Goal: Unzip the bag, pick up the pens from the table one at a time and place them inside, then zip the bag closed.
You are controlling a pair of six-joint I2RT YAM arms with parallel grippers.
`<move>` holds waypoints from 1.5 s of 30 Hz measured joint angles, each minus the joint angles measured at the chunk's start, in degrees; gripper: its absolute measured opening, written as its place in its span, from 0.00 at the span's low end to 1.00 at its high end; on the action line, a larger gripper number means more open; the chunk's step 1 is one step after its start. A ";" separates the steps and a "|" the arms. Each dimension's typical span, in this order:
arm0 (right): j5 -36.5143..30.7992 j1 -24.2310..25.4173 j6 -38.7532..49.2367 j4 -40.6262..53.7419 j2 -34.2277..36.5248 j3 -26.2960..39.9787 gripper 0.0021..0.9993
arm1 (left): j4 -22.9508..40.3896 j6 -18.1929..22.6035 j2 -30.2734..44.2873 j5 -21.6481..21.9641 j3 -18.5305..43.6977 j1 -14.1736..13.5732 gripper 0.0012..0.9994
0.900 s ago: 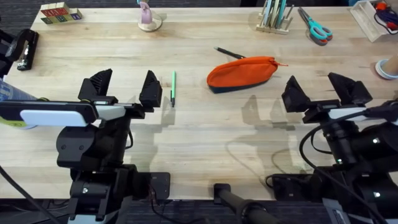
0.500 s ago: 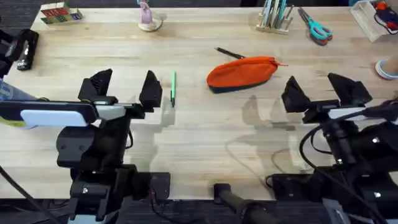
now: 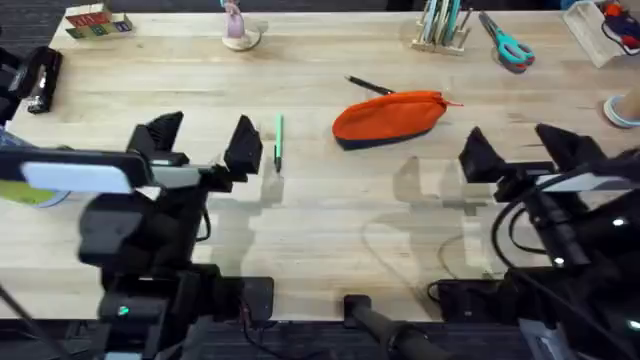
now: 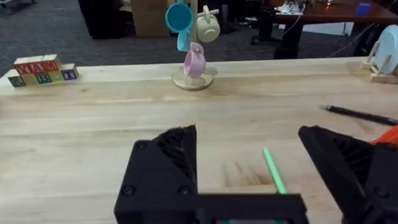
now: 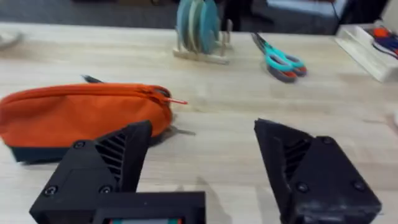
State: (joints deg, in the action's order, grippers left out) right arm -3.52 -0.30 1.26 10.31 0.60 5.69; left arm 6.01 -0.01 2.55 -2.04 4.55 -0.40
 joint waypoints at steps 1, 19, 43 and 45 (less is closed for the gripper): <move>-0.85 0.00 0.02 1.80 0.62 1.62 1.00 | 0.23 -0.01 1.23 -0.10 1.39 0.02 0.99; -2.84 0.00 2.19 11.56 27.20 34.34 1.00 | 15.23 3.19 45.30 -11.63 42.82 0.00 0.99; 22.85 0.00 13.86 25.98 46.41 51.58 1.00 | 22.46 32.76 55.79 -49.93 53.32 0.00 0.99; 23.02 0.00 14.94 25.98 46.41 51.58 1.00 | 23.43 33.91 55.77 -51.16 53.34 0.00 0.99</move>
State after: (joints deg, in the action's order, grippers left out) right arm 19.51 -0.30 16.19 36.29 47.00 57.28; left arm 29.44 33.90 58.33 -53.19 57.89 -0.40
